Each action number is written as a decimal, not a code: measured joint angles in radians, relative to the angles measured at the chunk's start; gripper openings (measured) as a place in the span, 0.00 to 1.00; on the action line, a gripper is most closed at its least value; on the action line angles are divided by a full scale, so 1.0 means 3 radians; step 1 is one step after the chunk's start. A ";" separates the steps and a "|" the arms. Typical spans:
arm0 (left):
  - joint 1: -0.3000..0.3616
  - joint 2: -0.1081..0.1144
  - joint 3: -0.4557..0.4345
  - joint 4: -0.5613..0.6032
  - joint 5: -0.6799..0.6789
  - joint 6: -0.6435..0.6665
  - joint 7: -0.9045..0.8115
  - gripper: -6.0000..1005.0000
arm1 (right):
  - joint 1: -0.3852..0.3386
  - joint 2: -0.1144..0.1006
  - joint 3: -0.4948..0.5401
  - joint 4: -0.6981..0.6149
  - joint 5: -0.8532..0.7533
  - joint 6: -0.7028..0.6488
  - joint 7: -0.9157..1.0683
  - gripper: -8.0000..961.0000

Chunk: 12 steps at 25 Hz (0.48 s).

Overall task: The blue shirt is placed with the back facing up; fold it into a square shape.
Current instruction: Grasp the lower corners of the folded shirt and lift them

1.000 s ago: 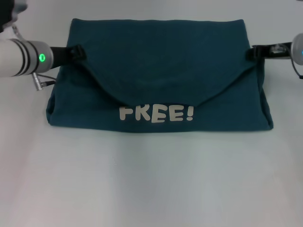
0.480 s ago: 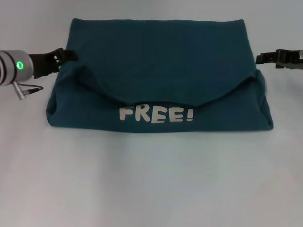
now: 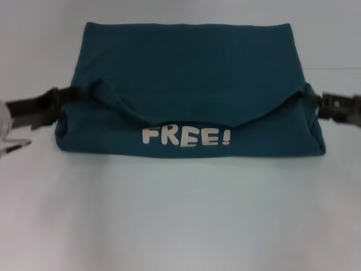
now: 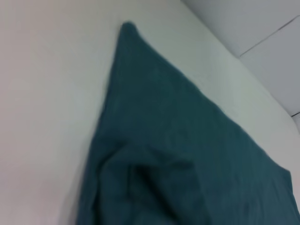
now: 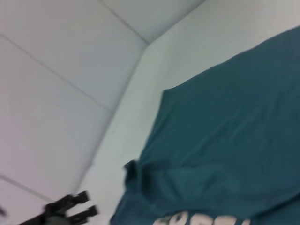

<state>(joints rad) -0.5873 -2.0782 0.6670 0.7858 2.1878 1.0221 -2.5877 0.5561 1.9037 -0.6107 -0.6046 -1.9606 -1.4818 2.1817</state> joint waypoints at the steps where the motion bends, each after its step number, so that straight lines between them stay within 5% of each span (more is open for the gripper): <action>1: 0.0058 0.0002 -0.0034 -0.0003 -0.0017 0.0074 0.0023 0.86 | -0.0126 0.0037 0.0013 0.0007 0.0107 -0.0131 -0.0121 0.95; 7: 0.0147 -0.0003 -0.0290 -0.0158 -0.0047 0.0232 0.0523 0.86 | -0.0363 0.0147 0.0156 0.0021 0.0244 -0.0319 -0.0463 0.98; 12: 0.0146 -0.0006 -0.0369 -0.0298 -0.0155 0.0109 0.1017 0.86 | -0.0431 0.0169 0.0238 0.0032 0.0246 -0.0307 -0.0604 0.98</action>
<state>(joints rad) -0.5435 -2.0801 0.5563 0.6962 2.1415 1.0549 -2.2827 0.4269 1.9545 -0.5394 -0.5948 -1.8867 -1.5738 2.0004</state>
